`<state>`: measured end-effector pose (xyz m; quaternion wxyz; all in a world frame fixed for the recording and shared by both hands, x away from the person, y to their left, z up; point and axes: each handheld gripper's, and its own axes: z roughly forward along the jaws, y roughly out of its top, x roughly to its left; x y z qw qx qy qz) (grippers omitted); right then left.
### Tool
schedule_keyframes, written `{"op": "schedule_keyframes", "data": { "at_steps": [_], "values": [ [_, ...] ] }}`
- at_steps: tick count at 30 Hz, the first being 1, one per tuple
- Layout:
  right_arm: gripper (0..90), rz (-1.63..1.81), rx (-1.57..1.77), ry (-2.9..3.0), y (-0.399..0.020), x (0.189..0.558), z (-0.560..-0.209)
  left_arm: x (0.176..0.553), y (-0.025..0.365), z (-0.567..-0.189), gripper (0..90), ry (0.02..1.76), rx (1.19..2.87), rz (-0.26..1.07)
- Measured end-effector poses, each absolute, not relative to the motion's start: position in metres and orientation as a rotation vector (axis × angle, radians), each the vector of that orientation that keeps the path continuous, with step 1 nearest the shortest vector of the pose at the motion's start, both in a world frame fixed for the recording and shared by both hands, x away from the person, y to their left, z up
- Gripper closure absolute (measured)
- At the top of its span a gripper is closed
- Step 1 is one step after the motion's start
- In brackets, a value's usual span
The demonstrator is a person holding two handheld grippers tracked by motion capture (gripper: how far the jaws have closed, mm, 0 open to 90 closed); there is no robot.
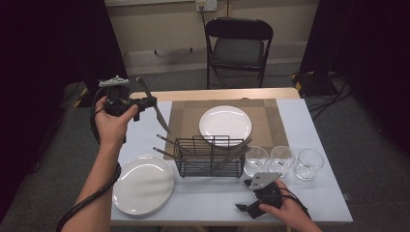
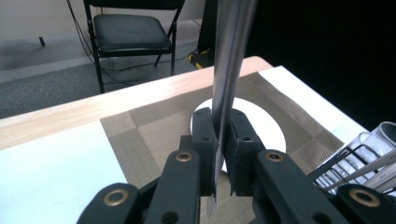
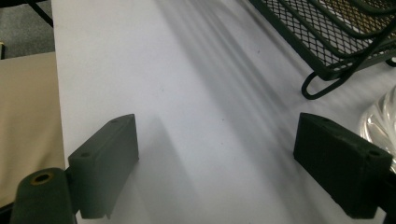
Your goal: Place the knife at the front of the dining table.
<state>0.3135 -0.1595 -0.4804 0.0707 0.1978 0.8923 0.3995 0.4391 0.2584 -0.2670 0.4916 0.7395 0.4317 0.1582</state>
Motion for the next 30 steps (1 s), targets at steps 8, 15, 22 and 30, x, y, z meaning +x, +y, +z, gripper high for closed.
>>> {"op": "schedule_keyframes", "data": {
  "at_steps": [8,15,22,30],
  "values": [
    [12.7,1.199,0.594,2.686,-0.160,0.313,-0.480,0.441,0.259,-0.285,83.5,1.064,1.792,0.370],
    [12.7,1.200,0.596,2.687,-0.160,0.313,-0.480,0.442,0.260,-0.295,83.5,1.079,1.788,0.366],
    [12.7,1.201,0.596,2.686,-0.160,0.314,-0.480,0.443,0.260,-0.304,83.5,1.083,1.794,0.363],
    [12.7,1.203,0.598,2.687,-0.160,0.314,-0.480,0.443,0.261,-0.315,83.5,1.097,1.782,0.357]
  ]
}}
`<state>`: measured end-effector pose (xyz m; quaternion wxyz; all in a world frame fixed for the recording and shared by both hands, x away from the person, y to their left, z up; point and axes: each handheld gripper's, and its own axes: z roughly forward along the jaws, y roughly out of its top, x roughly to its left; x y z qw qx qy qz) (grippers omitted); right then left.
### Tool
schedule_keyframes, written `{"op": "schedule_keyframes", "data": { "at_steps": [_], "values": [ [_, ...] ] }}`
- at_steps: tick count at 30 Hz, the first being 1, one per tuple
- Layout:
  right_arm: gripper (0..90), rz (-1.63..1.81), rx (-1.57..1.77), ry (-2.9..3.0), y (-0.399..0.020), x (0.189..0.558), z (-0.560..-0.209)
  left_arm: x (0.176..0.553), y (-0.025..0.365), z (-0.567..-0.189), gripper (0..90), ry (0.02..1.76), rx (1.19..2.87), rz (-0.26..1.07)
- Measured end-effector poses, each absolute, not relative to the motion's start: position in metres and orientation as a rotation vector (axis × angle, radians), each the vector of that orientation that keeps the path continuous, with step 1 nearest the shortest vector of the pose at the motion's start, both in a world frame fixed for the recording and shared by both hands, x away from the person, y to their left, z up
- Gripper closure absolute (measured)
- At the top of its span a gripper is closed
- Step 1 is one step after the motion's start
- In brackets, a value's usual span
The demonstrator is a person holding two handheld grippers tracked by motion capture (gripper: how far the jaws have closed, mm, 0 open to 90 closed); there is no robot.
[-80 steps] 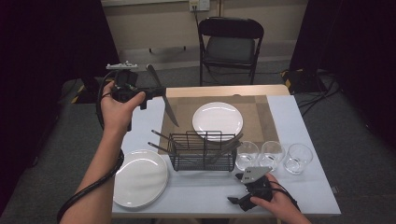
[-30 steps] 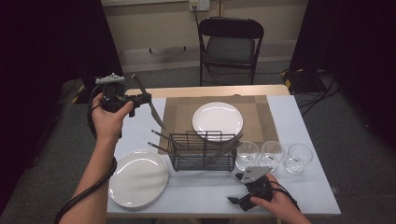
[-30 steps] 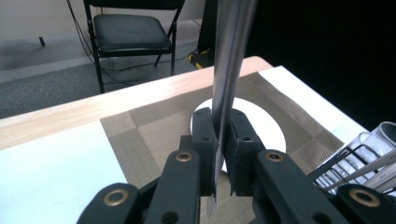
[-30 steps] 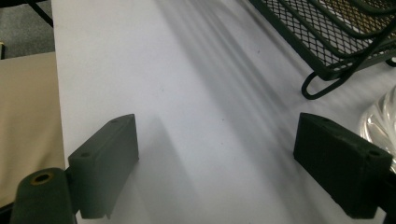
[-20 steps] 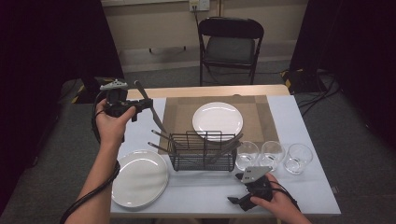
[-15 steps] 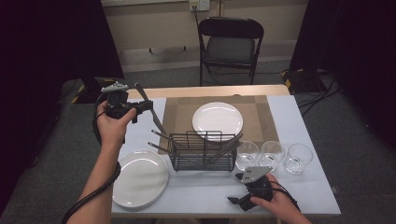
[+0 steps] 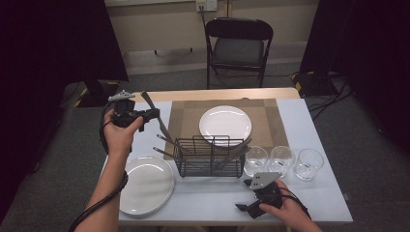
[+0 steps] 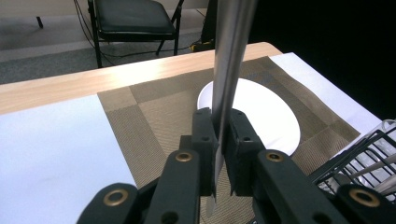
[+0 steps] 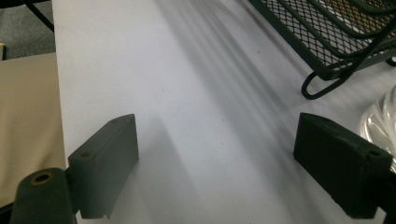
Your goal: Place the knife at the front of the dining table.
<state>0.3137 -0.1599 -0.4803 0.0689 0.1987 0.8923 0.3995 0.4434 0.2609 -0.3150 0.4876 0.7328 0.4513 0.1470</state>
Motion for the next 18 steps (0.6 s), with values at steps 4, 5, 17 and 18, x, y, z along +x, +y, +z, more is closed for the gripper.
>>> {"op": "schedule_keyframes", "data": {
  "at_steps": [4,5,17,18],
  "values": [
    [12.7,1.205,0.599,2.687,-0.160,0.314,-0.480,0.444,0.261,-0.318,83.5,1.093,1.777,0.360],
    [12.7,1.206,0.600,2.688,-0.160,0.314,-0.480,0.444,0.261,-0.319,83.5,1.096,1.777,0.357],
    [12.7,1.206,0.601,2.688,-0.160,0.314,-0.480,0.446,0.258,-0.334,83.5,1.105,1.786,0.351],
    [12.7,1.206,0.600,2.688,-0.160,0.314,-0.480,0.446,0.258,-0.335,83.5,1.106,1.784,0.348]
  ]
}}
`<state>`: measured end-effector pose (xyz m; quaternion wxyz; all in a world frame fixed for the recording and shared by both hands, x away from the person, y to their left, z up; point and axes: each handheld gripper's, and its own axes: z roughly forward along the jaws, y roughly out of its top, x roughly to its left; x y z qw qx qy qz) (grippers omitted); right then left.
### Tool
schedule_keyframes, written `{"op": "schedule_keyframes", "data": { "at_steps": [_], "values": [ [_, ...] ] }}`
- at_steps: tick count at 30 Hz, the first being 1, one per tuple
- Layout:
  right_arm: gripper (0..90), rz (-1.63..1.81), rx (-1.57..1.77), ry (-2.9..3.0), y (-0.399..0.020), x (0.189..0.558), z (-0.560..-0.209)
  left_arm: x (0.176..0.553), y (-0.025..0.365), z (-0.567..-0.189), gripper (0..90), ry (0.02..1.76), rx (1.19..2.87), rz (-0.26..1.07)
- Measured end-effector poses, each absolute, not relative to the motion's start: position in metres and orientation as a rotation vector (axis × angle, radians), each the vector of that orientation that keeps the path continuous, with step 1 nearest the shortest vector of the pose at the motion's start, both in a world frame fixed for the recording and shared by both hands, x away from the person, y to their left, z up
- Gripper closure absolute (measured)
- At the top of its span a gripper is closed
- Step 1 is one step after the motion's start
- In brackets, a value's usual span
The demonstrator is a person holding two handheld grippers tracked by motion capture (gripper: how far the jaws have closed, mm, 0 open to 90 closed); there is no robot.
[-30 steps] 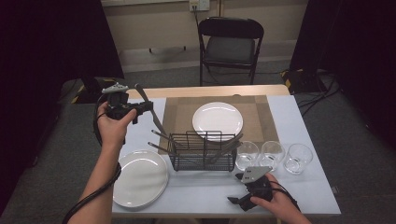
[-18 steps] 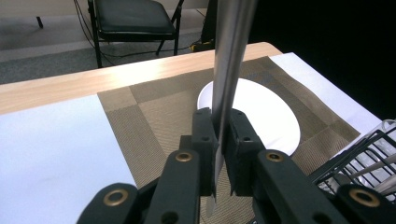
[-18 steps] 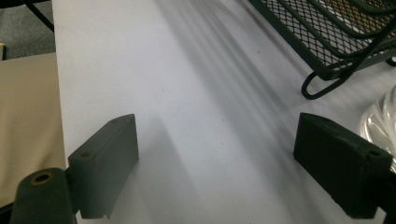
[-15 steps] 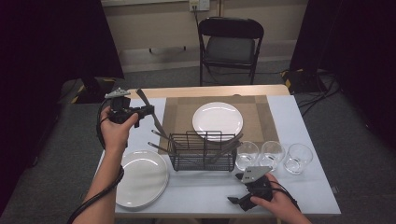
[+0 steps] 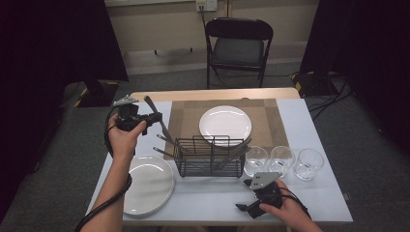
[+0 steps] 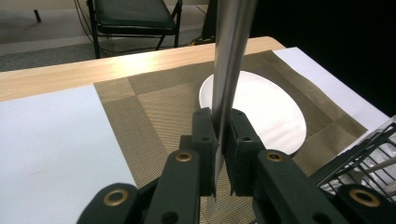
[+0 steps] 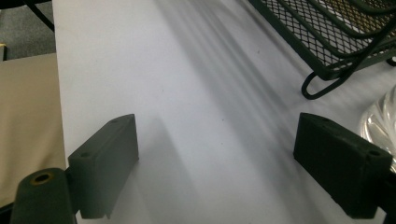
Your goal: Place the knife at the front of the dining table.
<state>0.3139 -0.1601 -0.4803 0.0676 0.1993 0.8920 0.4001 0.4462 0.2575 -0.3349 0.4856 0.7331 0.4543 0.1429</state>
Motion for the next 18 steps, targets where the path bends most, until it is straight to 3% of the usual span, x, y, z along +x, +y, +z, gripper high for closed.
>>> {"op": "schedule_keyframes", "data": {
  "at_steps": [18],
  "values": [
    [12.7,1.199,0.595,2.687,-0.160,0.314,-0.480,0.449,0.254,-0.358,83.5,1.123,1.784,0.327]
  ]
}}
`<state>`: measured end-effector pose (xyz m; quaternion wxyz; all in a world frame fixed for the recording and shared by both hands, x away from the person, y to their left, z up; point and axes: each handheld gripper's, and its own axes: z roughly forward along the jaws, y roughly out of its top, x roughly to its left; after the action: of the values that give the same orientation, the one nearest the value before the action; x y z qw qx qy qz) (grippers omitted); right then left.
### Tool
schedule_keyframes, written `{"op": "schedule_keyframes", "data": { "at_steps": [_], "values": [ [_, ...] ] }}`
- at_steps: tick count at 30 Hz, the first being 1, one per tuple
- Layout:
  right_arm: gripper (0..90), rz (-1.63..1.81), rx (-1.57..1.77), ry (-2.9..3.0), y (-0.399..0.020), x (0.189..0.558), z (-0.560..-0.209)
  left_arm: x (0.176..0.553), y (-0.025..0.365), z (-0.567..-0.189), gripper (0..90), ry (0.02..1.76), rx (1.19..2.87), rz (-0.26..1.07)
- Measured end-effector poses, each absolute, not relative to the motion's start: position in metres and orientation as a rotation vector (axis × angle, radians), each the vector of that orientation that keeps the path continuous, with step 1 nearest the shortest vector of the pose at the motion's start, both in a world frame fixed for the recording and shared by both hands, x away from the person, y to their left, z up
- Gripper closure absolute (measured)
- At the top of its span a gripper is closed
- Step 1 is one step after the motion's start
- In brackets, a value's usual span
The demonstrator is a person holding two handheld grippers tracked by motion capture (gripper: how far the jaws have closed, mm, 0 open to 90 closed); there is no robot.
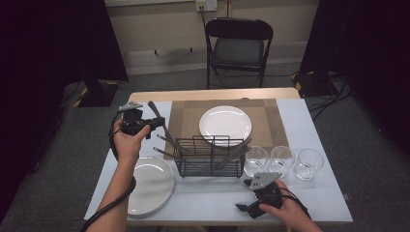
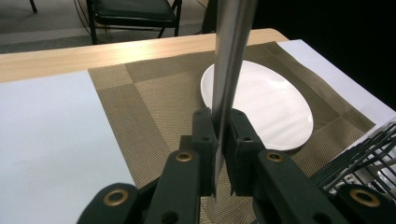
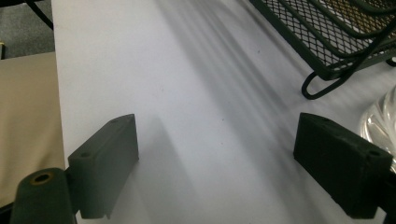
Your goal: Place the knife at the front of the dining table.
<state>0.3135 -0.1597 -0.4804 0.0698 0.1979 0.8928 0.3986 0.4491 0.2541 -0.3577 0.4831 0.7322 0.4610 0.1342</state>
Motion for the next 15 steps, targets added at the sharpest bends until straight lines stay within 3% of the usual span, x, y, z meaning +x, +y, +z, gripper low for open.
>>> {"op": "schedule_keyframes", "data": {
  "at_steps": [15],
  "values": [
    [12.6,1.203,0.599,2.687,-0.1599,0.3138,-0.4804,0.4482,0.2517,-0.3663,83.4,1.115,1.784,0.327]
  ]
}}
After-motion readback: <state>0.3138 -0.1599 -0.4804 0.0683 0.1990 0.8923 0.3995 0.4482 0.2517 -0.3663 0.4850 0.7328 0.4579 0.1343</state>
